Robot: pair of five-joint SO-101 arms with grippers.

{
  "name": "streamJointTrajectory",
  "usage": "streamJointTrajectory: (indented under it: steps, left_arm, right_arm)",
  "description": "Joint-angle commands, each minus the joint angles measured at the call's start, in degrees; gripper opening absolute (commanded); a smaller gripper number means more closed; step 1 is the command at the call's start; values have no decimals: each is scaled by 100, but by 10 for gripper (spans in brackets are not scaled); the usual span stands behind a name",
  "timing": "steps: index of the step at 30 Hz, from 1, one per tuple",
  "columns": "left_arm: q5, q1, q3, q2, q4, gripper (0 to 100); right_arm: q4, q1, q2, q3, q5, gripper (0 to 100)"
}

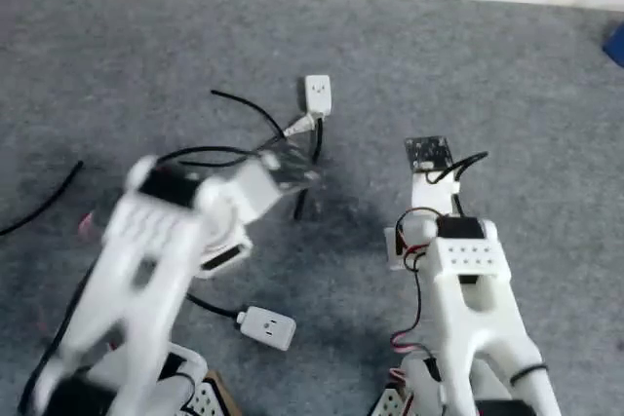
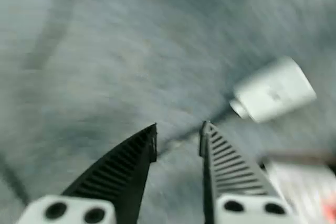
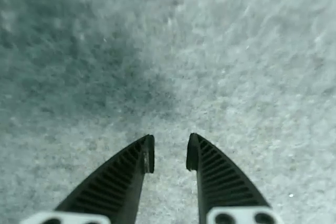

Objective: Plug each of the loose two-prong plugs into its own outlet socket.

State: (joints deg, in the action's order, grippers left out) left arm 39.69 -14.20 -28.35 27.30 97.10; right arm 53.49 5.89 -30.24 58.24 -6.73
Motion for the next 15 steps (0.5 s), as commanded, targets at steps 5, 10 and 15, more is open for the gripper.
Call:
streamJointTrajectory:
  steps: [5,10,15]
  left_arm:
    - [985,-453,-479,-1543,211,152]
    - [1407,-910,-1938,-840,-589,152]
    - [1424,-1288,-2598,-338,-1169,220]
  right_arm:
    - [-251,-567,470,-303,18,121]
    - [-295,-1209,470,-356,62,121]
    - [-295,-1675,470,-541,70,227]
